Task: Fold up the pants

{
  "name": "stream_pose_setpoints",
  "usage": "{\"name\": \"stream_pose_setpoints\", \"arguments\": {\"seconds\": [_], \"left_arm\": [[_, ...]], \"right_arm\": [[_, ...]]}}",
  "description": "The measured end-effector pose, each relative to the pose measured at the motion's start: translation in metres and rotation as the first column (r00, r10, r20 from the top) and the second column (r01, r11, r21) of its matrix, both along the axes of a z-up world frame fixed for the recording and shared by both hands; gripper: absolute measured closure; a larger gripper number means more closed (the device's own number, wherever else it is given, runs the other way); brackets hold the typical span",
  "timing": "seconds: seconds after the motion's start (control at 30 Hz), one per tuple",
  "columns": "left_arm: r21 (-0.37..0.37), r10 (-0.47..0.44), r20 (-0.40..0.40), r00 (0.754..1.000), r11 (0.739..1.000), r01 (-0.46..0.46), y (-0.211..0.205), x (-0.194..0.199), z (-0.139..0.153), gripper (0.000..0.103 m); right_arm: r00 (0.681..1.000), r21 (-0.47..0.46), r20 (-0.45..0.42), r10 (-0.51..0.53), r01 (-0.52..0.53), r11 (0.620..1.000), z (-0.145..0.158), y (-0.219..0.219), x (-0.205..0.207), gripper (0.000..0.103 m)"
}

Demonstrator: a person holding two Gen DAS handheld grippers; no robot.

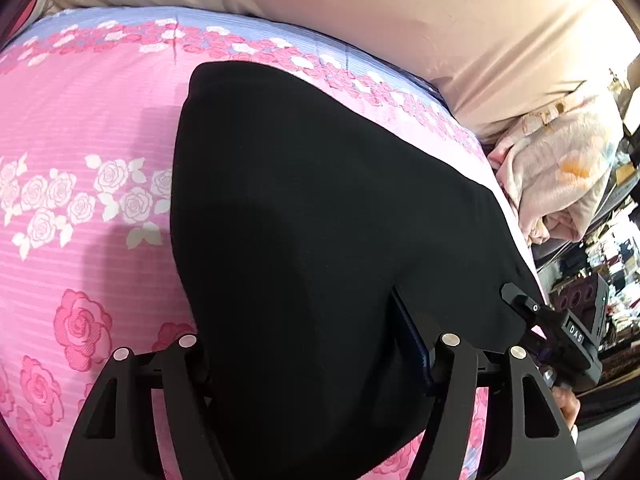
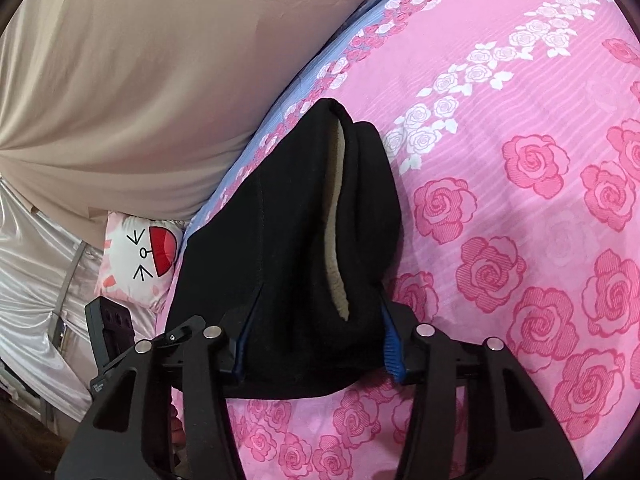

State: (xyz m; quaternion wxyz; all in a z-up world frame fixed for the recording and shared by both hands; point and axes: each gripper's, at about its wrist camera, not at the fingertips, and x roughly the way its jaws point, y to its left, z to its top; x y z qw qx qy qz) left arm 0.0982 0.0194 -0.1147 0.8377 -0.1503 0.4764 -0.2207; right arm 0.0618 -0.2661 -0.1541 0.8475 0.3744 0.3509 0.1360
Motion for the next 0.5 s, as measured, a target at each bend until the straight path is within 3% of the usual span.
{"name": "stream_pose_setpoints", "arguments": {"seconds": [0.1,0.17,0.27,0.4,0.5], "left_arm": [[0.031,0.001,0.009,1.0,1.0,-0.001,-0.004,-0.001,0.002,0.04],[0.036,-0.017,0.042,0.999,0.999,0.015,-0.004,-0.006,0.01,0.061],[0.041,-0.031,0.075,0.997,0.999,0.028,0.001,-0.015,0.025,0.07],[0.01,-0.058,0.08,0.995,0.998,0.058,0.021,-0.035,0.044,0.074],[0.008,-0.069,0.056,0.996,0.998,0.068,0.037,-0.055,0.042,0.074]], "right_arm": [[1.0,-0.029,0.006,-0.003,0.003,1.0,0.003,0.004,-0.001,0.06],[1.0,-0.043,0.027,0.003,-0.002,0.999,0.012,0.006,-0.007,0.064],[0.997,-0.035,0.076,0.03,-0.027,0.999,0.036,0.011,-0.021,0.066],[0.99,-0.069,0.113,0.084,-0.076,0.995,0.063,0.023,-0.041,0.067],[0.991,-0.078,0.065,0.116,-0.111,0.991,0.054,0.029,-0.055,0.067]]}}
